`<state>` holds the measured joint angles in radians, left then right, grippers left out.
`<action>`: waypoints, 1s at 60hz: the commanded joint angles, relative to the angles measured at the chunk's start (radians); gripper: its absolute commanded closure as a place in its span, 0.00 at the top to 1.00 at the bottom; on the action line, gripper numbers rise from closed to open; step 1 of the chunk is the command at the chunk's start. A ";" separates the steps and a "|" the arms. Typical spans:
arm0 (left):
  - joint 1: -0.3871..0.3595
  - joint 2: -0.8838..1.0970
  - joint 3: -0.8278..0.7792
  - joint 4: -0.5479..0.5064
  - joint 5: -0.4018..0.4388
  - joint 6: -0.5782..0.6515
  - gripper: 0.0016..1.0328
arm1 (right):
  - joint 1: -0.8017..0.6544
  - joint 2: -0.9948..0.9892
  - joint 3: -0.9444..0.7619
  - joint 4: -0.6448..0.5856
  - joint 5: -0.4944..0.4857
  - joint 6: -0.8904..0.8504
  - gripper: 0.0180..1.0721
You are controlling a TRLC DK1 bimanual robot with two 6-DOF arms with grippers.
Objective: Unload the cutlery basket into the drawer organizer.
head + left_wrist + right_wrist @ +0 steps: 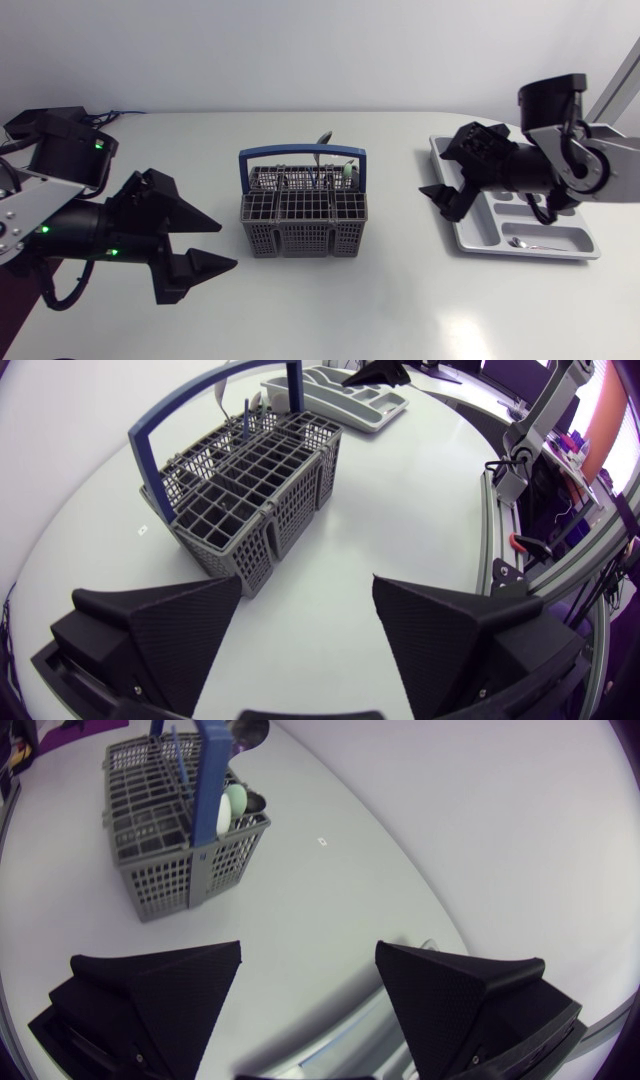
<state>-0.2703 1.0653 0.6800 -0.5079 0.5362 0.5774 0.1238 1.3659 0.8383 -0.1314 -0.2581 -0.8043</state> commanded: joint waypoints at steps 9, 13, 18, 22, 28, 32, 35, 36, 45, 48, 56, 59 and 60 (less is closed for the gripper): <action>-0.058 0.117 -0.071 0.140 -0.058 0.012 0.74 | 0.050 0.236 0.214 -0.039 -0.078 0.254 0.74; -0.078 0.140 -0.079 0.178 -0.076 0.010 0.66 | 0.053 0.300 0.269 -0.042 -0.104 0.294 0.60; -0.109 0.190 -0.085 0.232 -0.105 -0.004 0.52 | 0.057 0.377 0.337 -0.050 -0.124 0.335 0.42; -0.125 0.226 -0.083 0.264 -0.120 -0.010 0.44 | 0.062 0.426 0.378 -0.053 -0.139 0.355 0.33; -0.149 0.295 -0.079 0.333 -0.151 -0.025 0.29 | 0.073 0.501 0.443 -0.068 -0.155 0.381 0.19; -0.158 0.337 -0.077 0.373 -0.171 -0.028 0.22 | 0.073 0.547 0.489 -0.086 -0.176 0.401 0.12; -0.162 0.378 -0.076 0.408 -0.183 -0.030 0.15 | 0.076 0.585 0.522 -0.105 -0.184 0.409 0.12; -0.165 0.389 -0.076 0.417 -0.189 -0.030 0.12 | 0.077 0.598 0.533 -0.106 -0.190 0.415 0.11; -0.173 0.440 -0.076 0.463 -0.209 -0.030 0.10 | 0.083 0.700 0.630 -0.140 -0.224 0.465 0.10; -0.175 0.447 -0.076 0.474 -0.214 -0.030 0.09 | 0.085 0.739 0.668 -0.146 -0.231 0.488 0.09; -0.165 0.464 -0.082 0.496 -0.225 -0.030 0.09 | 0.096 0.826 0.772 -0.188 -0.288 0.548 0.09; -0.159 0.467 -0.086 0.508 -0.225 -0.028 0.09 | 0.102 0.851 0.812 -0.212 -0.308 0.560 0.09; -0.158 0.467 -0.088 0.509 -0.225 -0.028 0.09 | 0.105 0.855 0.823 -0.221 -0.313 0.560 0.09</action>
<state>-0.4347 1.5097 0.6209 -0.0158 0.3149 0.5571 0.2089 2.1742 1.6005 -0.3191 -0.5453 -0.2924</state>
